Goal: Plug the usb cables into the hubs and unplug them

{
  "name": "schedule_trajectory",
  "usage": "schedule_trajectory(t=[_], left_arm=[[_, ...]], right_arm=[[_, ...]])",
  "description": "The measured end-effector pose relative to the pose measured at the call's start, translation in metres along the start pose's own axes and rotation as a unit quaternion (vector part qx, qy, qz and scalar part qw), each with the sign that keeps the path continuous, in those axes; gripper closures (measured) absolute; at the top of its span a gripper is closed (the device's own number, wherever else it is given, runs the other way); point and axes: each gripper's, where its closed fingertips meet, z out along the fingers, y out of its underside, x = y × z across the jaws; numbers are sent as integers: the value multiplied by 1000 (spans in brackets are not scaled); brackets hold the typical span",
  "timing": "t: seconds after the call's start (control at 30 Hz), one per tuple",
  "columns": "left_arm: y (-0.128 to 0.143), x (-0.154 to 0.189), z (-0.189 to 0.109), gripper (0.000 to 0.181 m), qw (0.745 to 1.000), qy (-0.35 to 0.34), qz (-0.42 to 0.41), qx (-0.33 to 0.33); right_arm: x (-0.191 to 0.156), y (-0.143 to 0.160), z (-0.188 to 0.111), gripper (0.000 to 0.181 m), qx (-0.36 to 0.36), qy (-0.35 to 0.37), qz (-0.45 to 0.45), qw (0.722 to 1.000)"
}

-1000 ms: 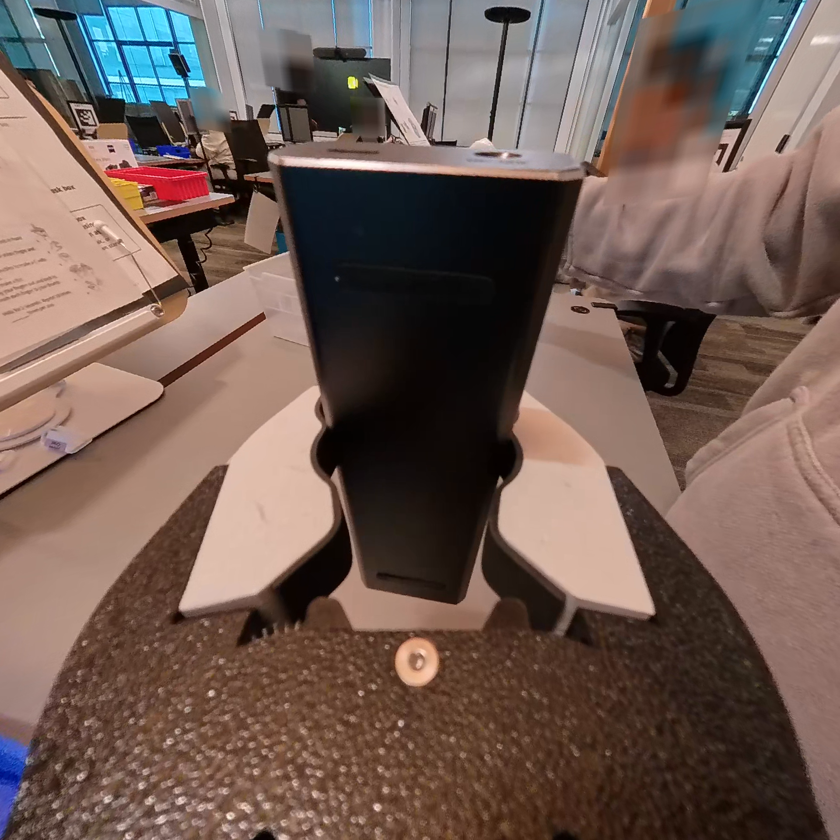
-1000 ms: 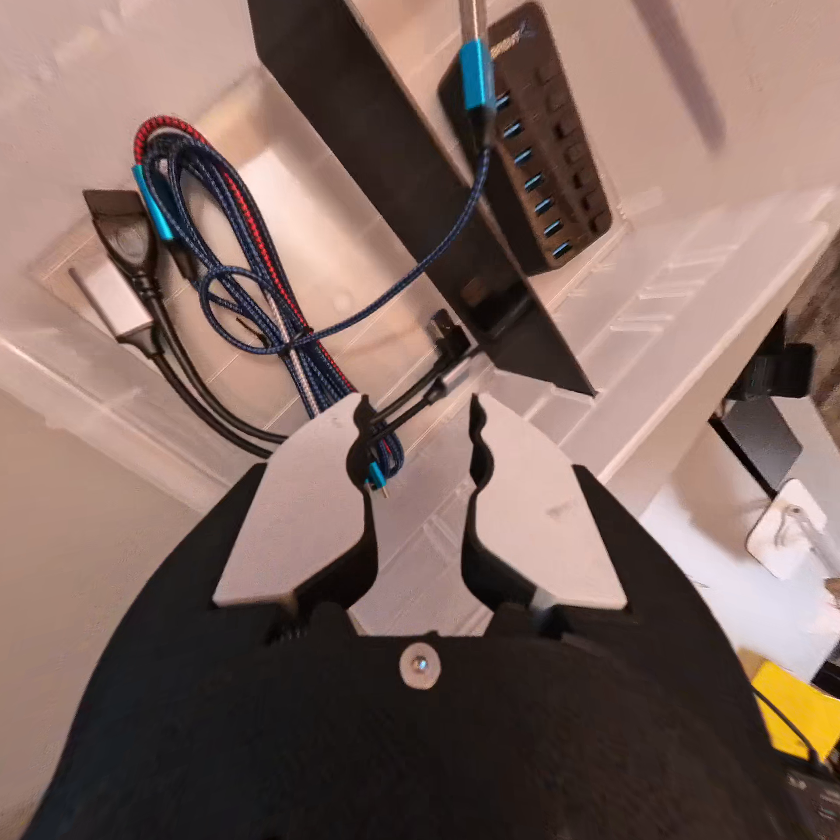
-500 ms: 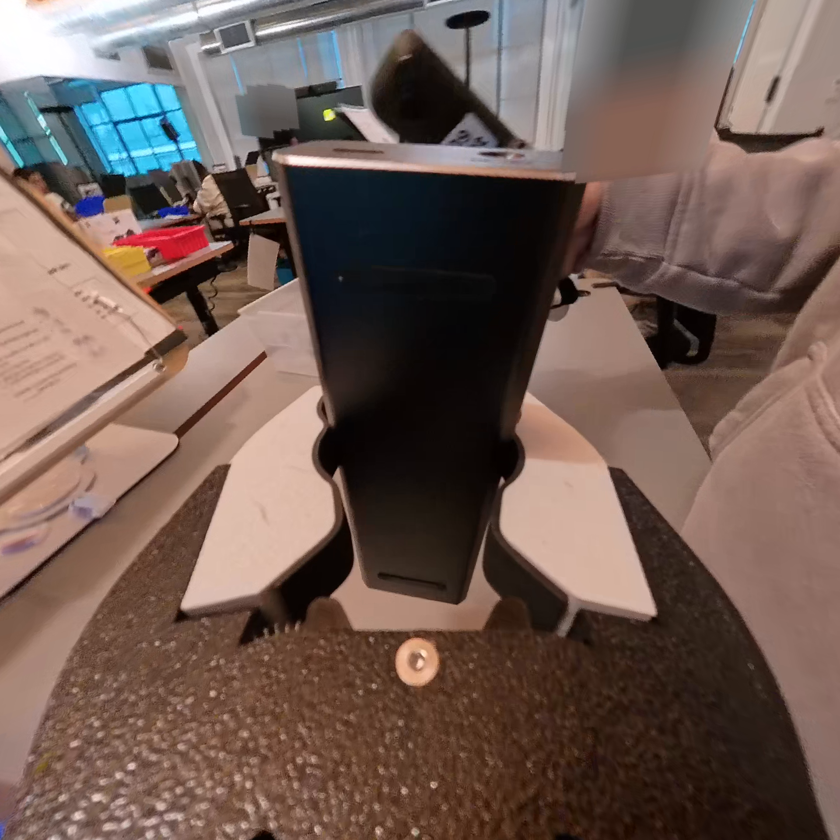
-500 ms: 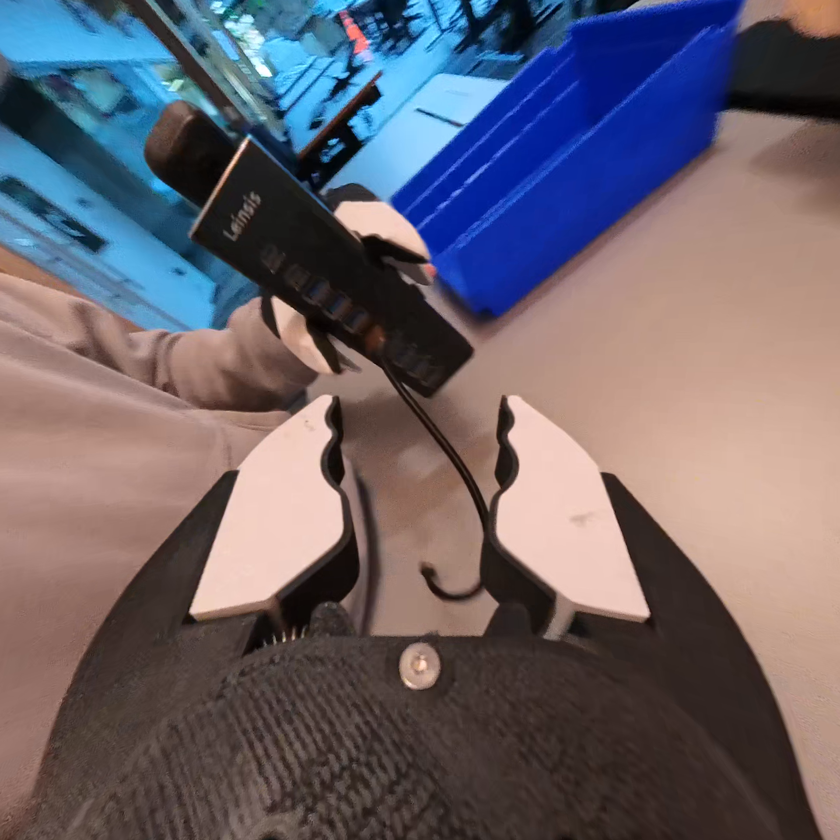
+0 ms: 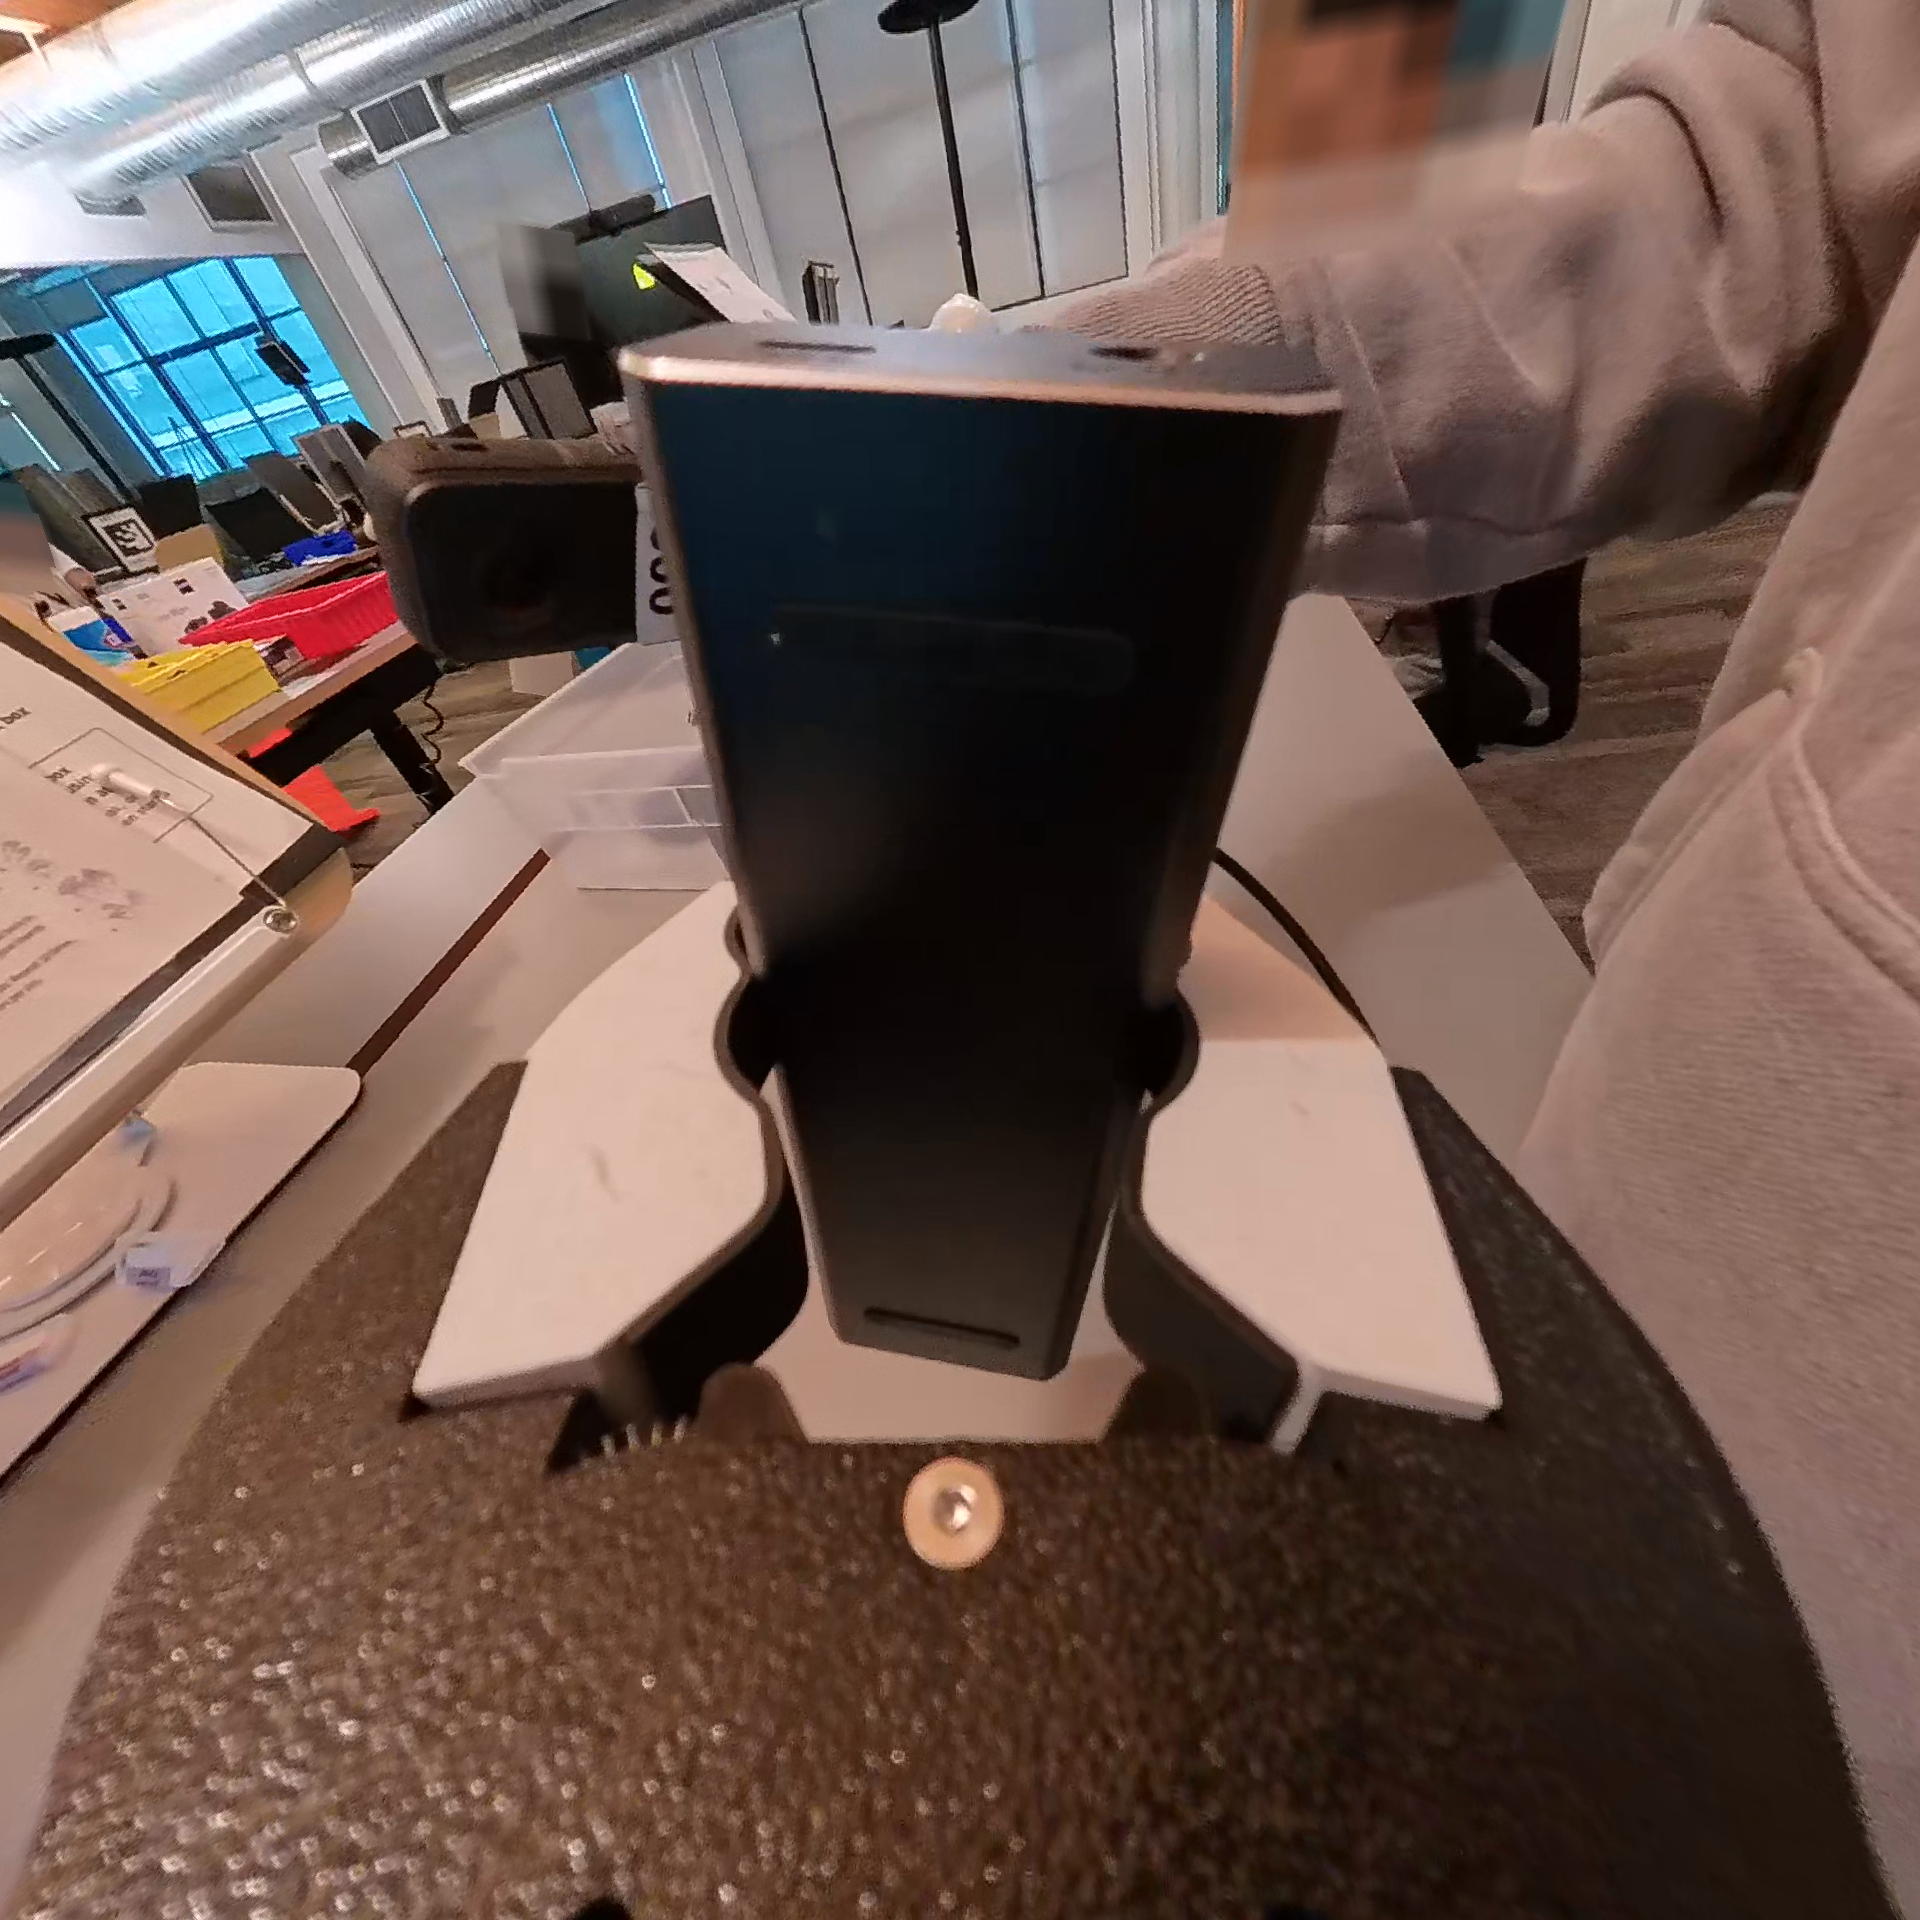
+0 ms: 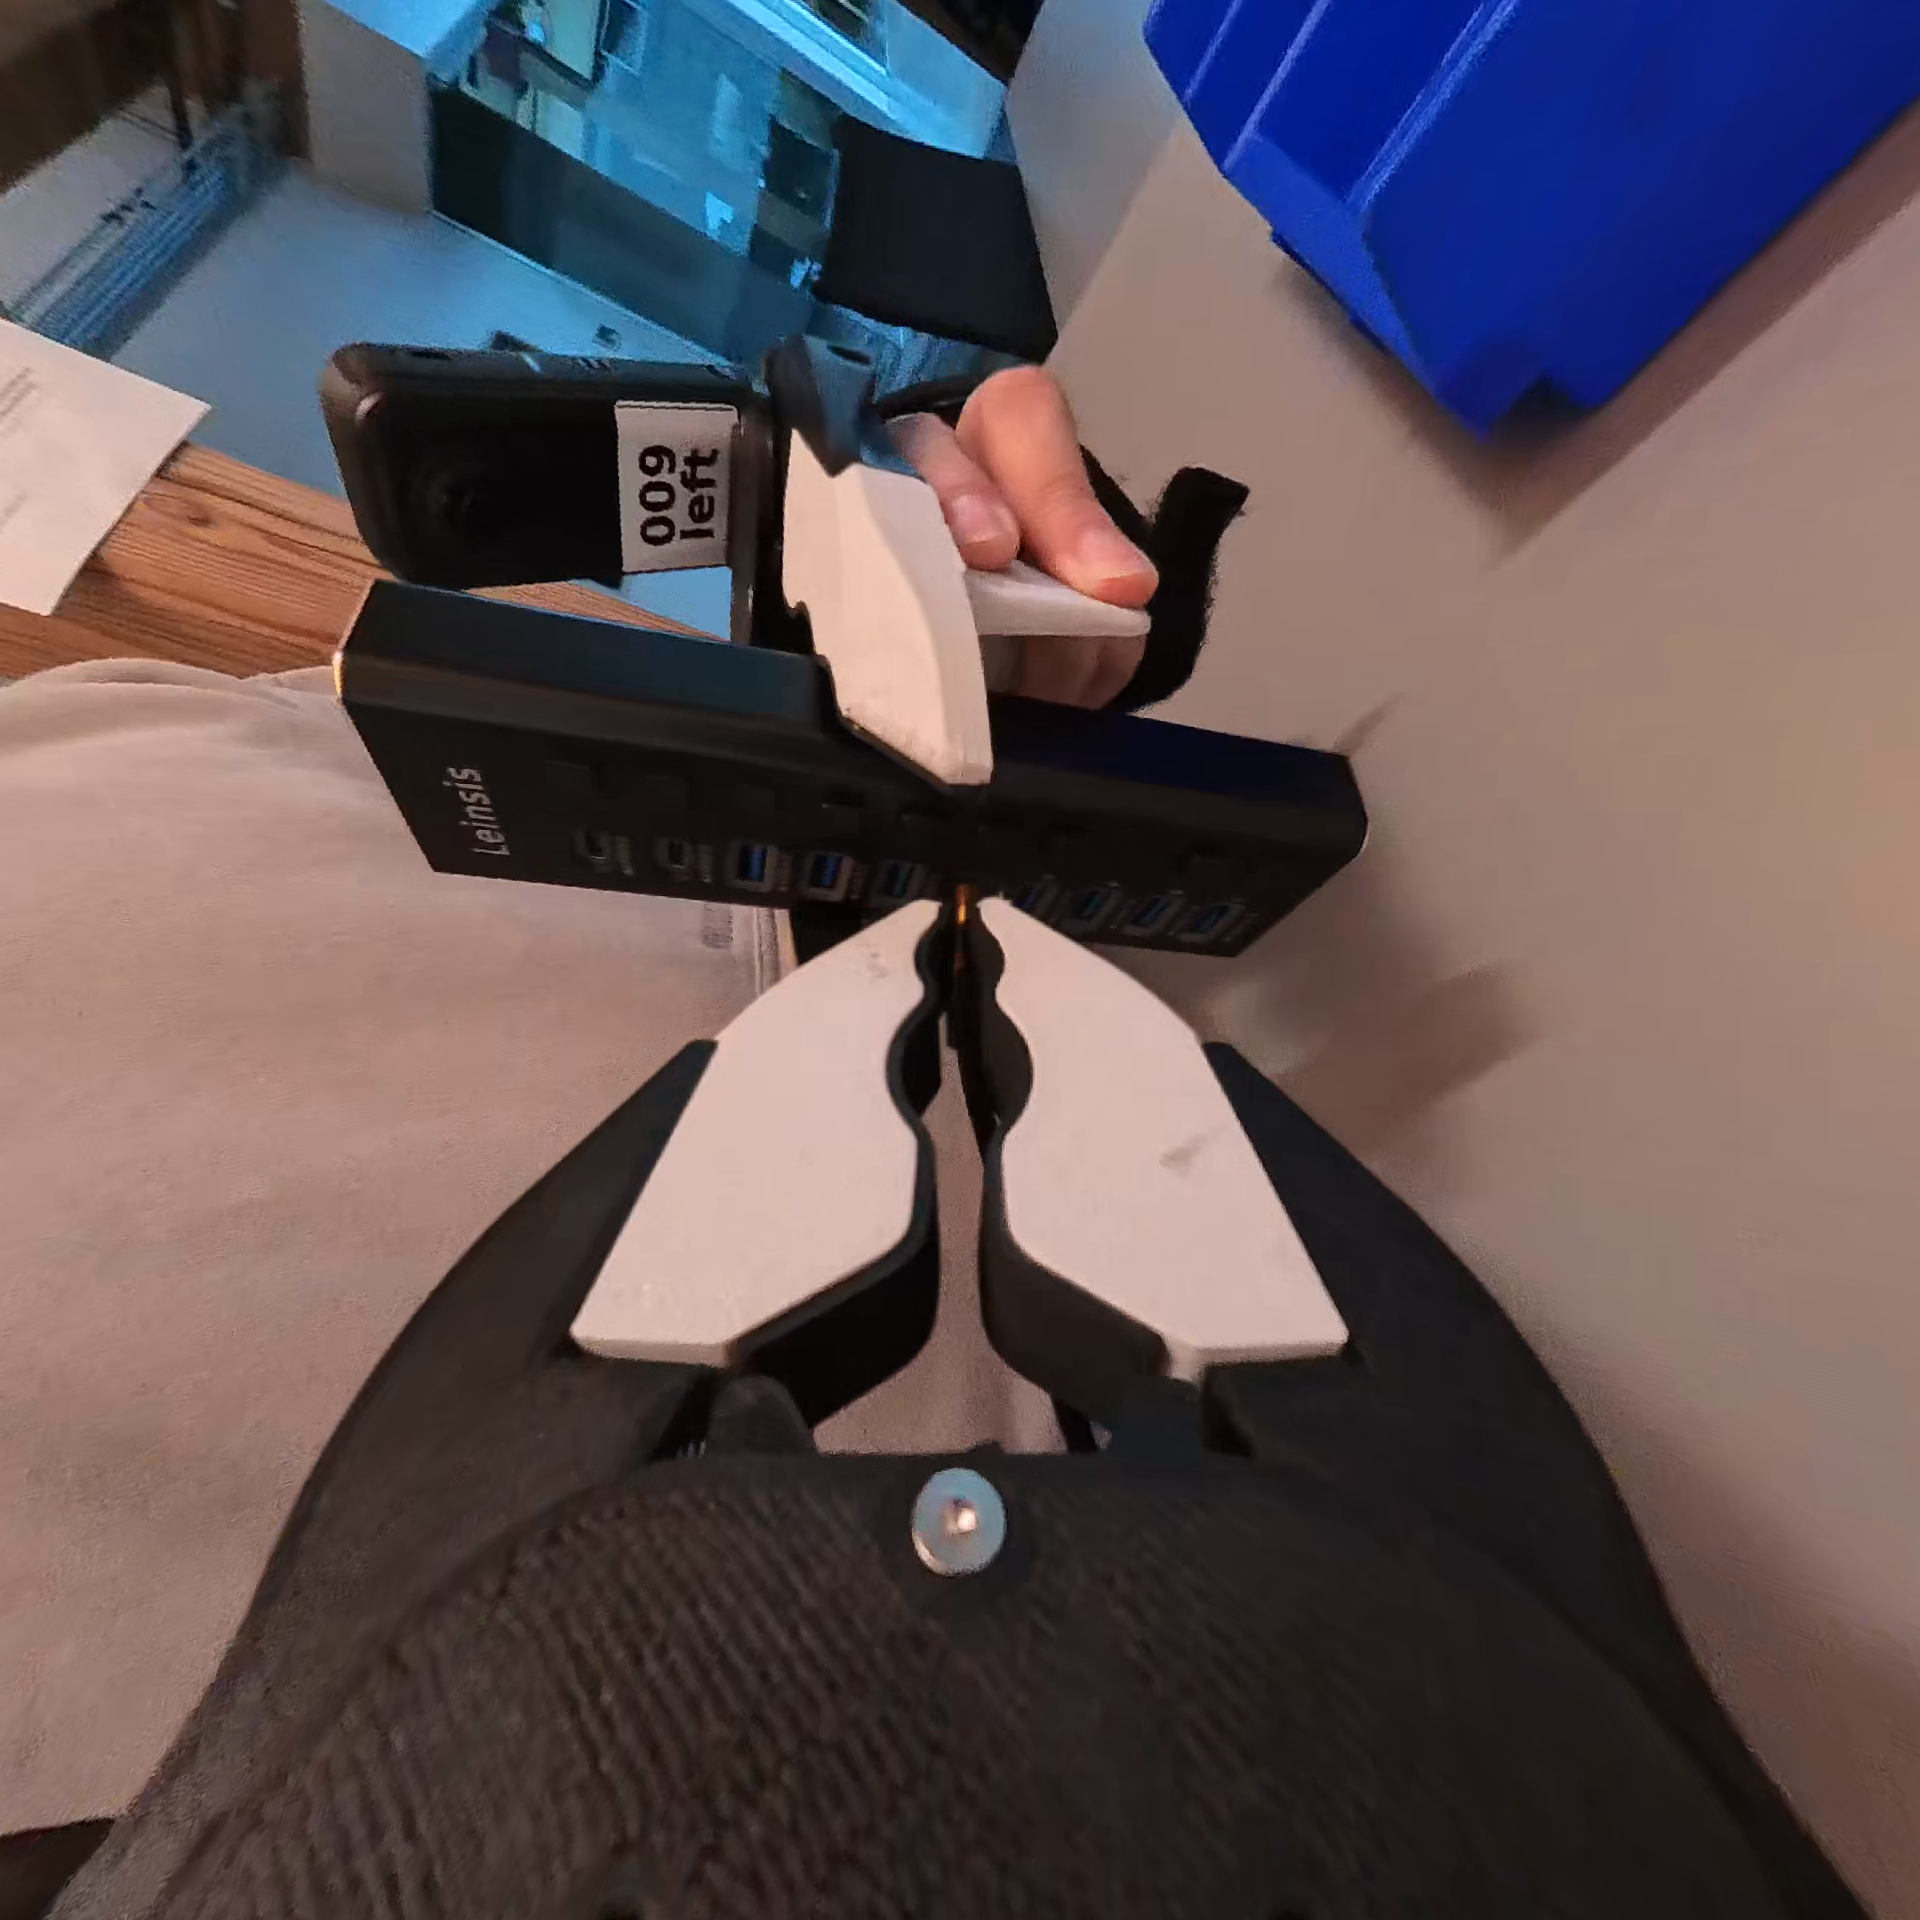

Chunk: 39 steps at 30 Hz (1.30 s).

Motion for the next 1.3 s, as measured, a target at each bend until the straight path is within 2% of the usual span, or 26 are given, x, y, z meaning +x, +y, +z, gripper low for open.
schedule_trajectory(t=[0.07,0.13,0.3,0.67,0.73,0.83,1.0,1.2,1.3], left_arm=[[3,0,0,110,1000,-1,2,-5],[6,0,1,110,1000,-5,-1,-7],[4,1,1,110,1000,1,-13,8],[11,2,-3,111,1000,-5,-24,18],[13,0,-6,111,999,-8,-51,15],[19,4,-6,111,999,-3,-39,-13],[12,7,-4,112,998,0,-56,12],[11,6,-1,116,997,1,-70,16],[17,11,3,118,997,24,-67,-20]], right_arm=[[1,2,1,174,-7,1,5,1000],[9,6,1,155,-24,28,7,999],[6,10,6,173,-41,7,12,999],[10,15,16,173,-81,-7,9,997],[8,13,16,173,-69,-21,6,997],[9,15,16,173,-61,-40,15,997],[3,16,15,173,-38,-86,30,995],[2,15,7,174,-22,-83,34,996],[3,21,6,174,-37,-84,34,995]])
